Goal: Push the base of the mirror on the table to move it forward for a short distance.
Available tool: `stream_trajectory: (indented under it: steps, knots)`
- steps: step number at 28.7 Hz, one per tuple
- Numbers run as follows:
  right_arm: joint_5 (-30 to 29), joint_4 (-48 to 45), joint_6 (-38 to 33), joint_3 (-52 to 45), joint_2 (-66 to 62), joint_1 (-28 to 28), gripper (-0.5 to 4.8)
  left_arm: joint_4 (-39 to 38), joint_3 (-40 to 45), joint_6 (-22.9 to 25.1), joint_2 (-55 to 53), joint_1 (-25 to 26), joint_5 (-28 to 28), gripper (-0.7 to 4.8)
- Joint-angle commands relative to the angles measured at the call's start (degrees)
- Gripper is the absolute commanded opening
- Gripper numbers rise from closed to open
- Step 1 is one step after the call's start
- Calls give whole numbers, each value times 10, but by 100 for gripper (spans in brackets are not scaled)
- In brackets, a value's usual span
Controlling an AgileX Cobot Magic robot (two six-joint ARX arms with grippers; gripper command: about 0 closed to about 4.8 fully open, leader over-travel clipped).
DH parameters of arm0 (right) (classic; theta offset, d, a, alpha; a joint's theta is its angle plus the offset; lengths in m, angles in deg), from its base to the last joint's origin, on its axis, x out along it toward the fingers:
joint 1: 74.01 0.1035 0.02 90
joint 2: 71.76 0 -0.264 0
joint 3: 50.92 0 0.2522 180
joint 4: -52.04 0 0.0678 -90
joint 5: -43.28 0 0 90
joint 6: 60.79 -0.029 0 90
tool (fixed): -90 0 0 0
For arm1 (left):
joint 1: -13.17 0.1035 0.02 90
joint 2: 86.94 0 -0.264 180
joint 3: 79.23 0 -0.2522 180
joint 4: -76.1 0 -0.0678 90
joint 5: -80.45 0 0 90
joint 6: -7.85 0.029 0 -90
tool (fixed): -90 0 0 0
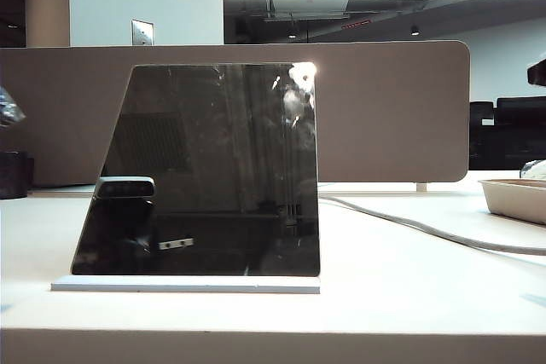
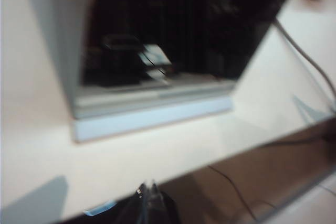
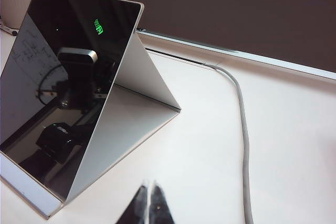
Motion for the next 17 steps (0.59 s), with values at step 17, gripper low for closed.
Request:
stream_trajectory:
  steps: [17]
  knots:
    - [0, -8, 1, 0, 0, 0, 22, 217, -6, -139, -291, -225, 43, -2]
